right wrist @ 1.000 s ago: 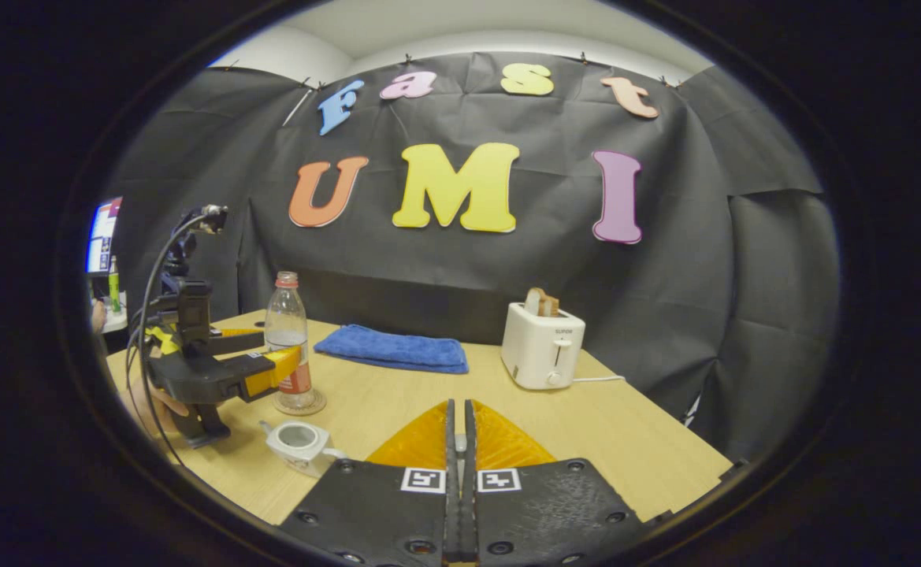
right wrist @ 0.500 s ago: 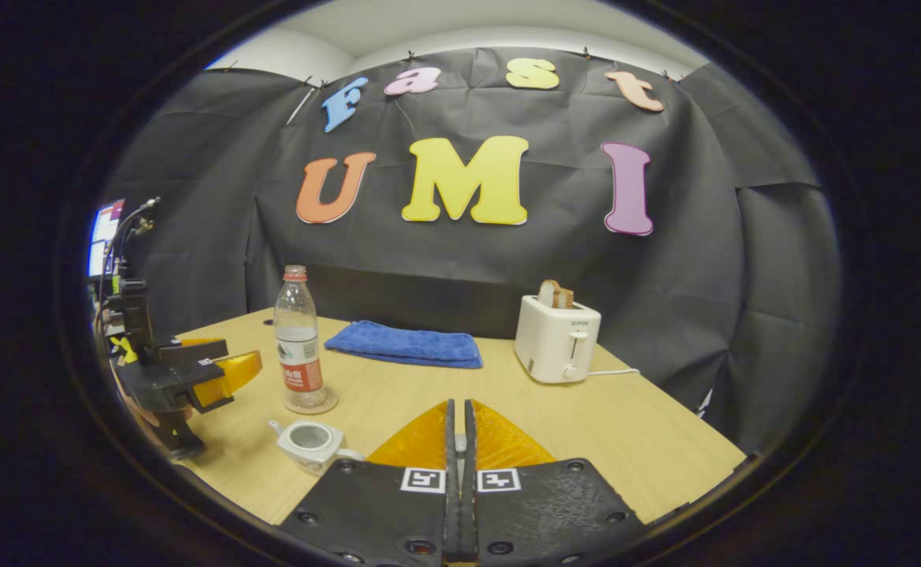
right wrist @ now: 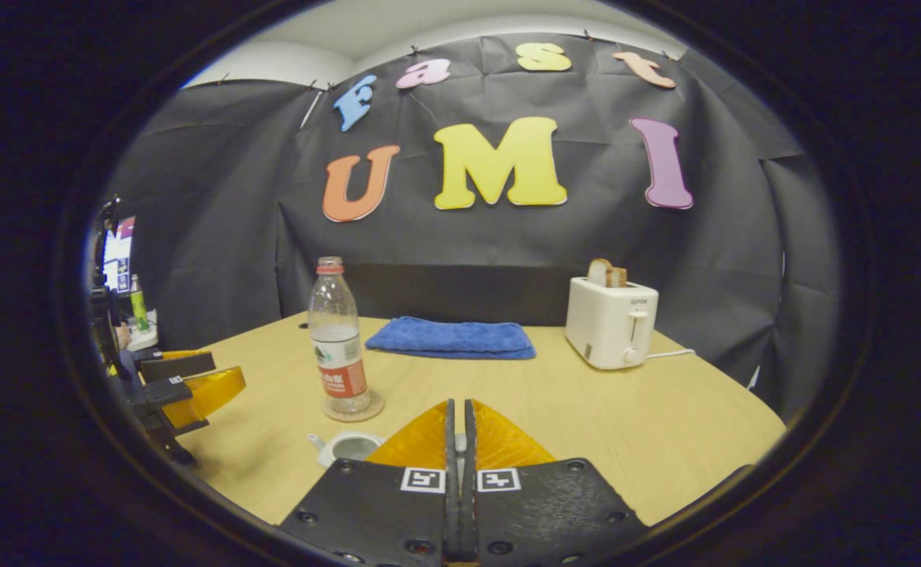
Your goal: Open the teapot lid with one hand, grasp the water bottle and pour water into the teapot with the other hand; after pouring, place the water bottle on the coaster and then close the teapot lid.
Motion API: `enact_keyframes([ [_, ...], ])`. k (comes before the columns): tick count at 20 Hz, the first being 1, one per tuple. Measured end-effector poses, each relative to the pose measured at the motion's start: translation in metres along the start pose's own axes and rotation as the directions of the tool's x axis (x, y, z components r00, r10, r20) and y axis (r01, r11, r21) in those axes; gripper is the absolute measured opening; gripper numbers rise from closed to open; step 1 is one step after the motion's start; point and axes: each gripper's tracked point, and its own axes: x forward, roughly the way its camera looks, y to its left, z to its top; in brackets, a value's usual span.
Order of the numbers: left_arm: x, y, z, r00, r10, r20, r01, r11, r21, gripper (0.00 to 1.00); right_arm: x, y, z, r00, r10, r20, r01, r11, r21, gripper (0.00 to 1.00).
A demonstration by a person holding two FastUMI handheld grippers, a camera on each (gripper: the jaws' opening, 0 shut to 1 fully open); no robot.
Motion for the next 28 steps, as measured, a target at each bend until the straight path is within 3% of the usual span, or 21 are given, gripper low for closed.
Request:
enact_keyframes([
  [10,-0.022,0.026,0.022,0.998,0.056,0.004,-0.056,0.998,0.034,0.97,0.023,0.074,-0.01,0.988,0.151,-0.017,-0.151,0.988,-0.005,0.0],
  [23,-0.025,0.015,0.023,1.0,-0.018,-0.018,0.018,0.999,-0.03,0.97,0.045,0.076,-0.034,0.99,0.126,-0.069,-0.128,0.992,-0.014,0.0],
  [28,-0.028,0.012,0.026,0.999,-0.031,-0.016,0.03,0.999,-0.037,0.97,0.038,0.068,-0.026,0.993,0.112,-0.045,-0.113,0.994,-0.013,0.07],
])
